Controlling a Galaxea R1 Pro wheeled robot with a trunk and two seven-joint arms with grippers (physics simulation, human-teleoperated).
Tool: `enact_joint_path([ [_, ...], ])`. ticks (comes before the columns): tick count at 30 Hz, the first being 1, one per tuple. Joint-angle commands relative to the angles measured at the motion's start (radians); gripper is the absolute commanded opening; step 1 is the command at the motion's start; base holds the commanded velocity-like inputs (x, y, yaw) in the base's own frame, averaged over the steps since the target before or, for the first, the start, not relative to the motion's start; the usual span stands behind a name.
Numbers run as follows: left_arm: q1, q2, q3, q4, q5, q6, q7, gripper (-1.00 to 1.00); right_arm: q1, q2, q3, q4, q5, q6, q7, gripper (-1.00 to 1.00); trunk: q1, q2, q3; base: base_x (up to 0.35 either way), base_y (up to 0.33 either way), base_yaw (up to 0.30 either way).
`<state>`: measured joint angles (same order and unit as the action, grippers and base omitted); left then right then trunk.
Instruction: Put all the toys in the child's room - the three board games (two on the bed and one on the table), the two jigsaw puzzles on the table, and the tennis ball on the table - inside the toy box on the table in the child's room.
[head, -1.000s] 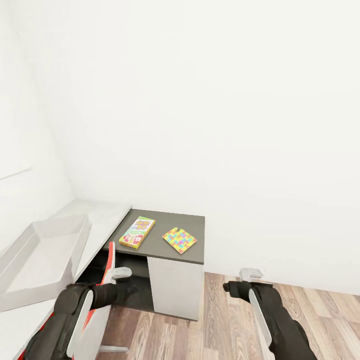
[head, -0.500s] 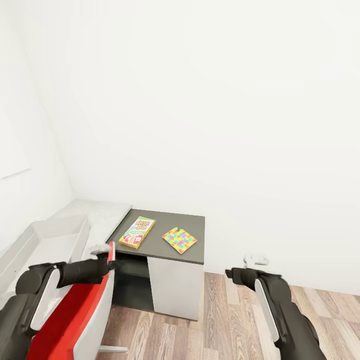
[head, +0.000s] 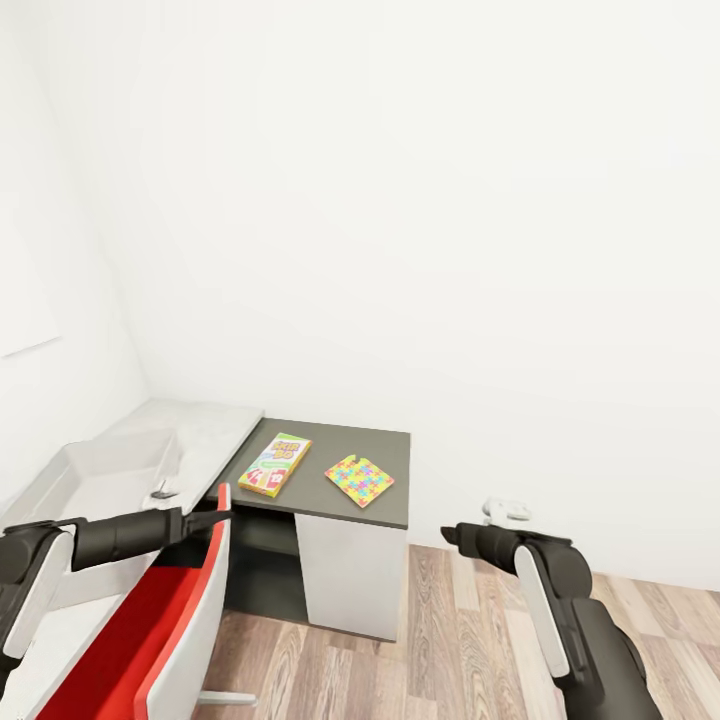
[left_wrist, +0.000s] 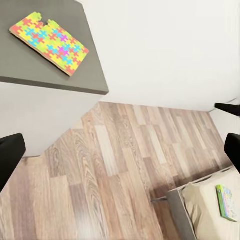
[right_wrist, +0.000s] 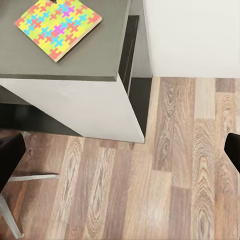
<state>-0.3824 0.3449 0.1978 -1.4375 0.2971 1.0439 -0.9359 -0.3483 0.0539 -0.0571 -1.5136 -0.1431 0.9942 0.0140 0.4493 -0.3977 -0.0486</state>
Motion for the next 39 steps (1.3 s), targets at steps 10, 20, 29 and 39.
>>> enact_joint_path([
  [10,-0.001,0.002,0.019,0.002,-0.007,0.003,-0.030,1.00,-0.001,0.013,0.038,-0.010,-0.005,0.013,-0.004,1.00,0.001,-0.002,-0.005,0.000,0.000,0.209],
  [20,-0.001,-0.004,0.032,0.002,-0.006,0.003,-0.032,1.00,-0.001,0.019,0.085,-0.024,-0.005,0.016,-0.006,1.00,0.001,-0.002,-0.011,0.000,-0.009,0.270],
  [29,-0.001,-0.005,0.033,0.002,-0.007,0.003,-0.031,1.00,-0.001,0.020,0.094,-0.026,-0.007,0.017,-0.006,1.00,0.001,-0.002,-0.016,0.039,-0.179,0.272],
  [39,-0.001,-0.006,0.032,0.002,-0.004,0.003,-0.031,1.00,-0.001,0.021,0.096,-0.027,-0.006,0.017,-0.008,1.00,0.001,-0.002,-0.022,0.007,-0.026,0.272],
])
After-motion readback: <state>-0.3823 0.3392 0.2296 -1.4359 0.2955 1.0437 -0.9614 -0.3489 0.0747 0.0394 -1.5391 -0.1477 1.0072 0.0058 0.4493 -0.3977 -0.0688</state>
